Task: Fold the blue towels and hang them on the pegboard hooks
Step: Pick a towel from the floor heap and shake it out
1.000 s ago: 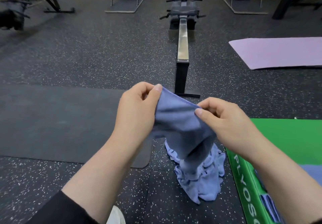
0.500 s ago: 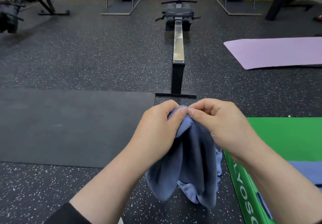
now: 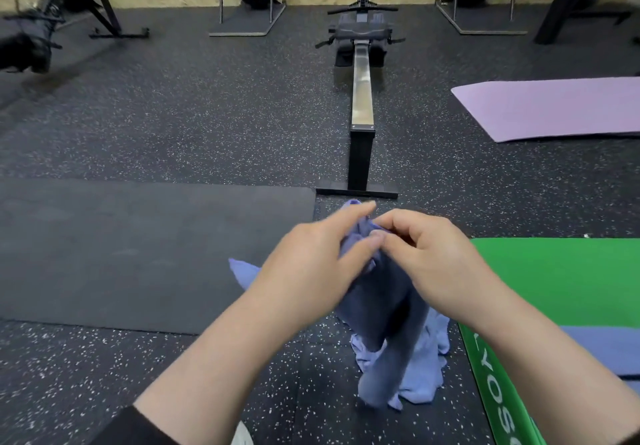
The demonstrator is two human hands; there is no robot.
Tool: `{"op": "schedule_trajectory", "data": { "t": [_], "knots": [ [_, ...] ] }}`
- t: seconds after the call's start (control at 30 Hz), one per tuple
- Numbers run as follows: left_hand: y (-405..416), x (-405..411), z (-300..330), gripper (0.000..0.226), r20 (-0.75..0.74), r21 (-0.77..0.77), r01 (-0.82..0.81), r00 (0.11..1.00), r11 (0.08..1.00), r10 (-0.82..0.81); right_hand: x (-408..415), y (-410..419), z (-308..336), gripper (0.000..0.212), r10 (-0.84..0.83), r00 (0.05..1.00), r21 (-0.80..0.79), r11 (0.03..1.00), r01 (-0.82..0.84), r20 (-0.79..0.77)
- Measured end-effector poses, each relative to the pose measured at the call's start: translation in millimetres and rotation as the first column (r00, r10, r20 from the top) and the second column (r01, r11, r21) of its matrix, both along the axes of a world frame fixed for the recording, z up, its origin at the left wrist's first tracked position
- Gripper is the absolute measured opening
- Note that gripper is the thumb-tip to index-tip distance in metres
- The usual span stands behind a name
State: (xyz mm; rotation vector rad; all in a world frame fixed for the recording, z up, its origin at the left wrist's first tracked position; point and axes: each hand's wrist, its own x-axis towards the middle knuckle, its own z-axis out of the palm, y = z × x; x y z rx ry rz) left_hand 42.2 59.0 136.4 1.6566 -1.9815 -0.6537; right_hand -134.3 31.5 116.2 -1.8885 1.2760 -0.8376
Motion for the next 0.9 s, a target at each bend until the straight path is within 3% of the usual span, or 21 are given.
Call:
{"op": "schedule_trajectory", "data": {
  "t": [0.17, 0.27, 0.4, 0.47, 0.53, 0.63, 0.77, 0.9],
  "knots": [
    [-6, 5, -6, 0.017, 0.019, 0.043, 0.014, 1.0, 0.999, -0.015, 0, 0, 1, 0.008, -0.036, 0.998, 0.032, 0.999, 0.034, 0.042],
    [-6, 7, -4, 0.022, 0.06, 0.004, -0.031, 0.998, 1.0, 0.031, 0, 1, 2, 0.008, -0.013, 1.0, 0.025, 1.0, 0.012, 0.018],
    [-8, 14, 1, 0.023, -0.09, -0.147, -0.313, 0.949, 0.938, 0.302, -5, 0, -2, 0.017, 0.018, 0.997, 0.063, 0.998, -0.014, -0.069],
    [-14, 28, 5, 0.024, -0.189, -0.17, -0.46, 0.883, 0.871, 0.429, -8, -1, -3, 0.02, -0.021, 0.996, 0.051, 0.998, 0.026, -0.086],
    [-16, 39, 5, 0.024, -0.182, -0.152, -0.512, 0.855, 0.846, 0.485, -9, -1, -3, 0.015, -0.053, 0.997, 0.037, 0.998, 0.055, -0.048],
    [-11, 33, 5, 0.012, -0.079, -0.058, -0.388, 0.92, 0.92, 0.384, -7, 1, 0, 0.011, -0.05, 0.999, 0.014, 0.999, 0.05, -0.017],
    [-1, 10, -1, 0.044, 0.016, 0.073, -0.022, 1.0, 0.997, 0.021, 0, 4, 6, 0.017, -0.024, 0.999, 0.013, 1.0, 0.023, 0.033],
    [-2, 8, -6, 0.021, -0.004, 0.095, 0.093, 0.996, 0.991, -0.093, 3, 5, 7, 0.024, -0.016, 0.998, 0.023, 1.0, 0.015, 0.063]
  ]
}}
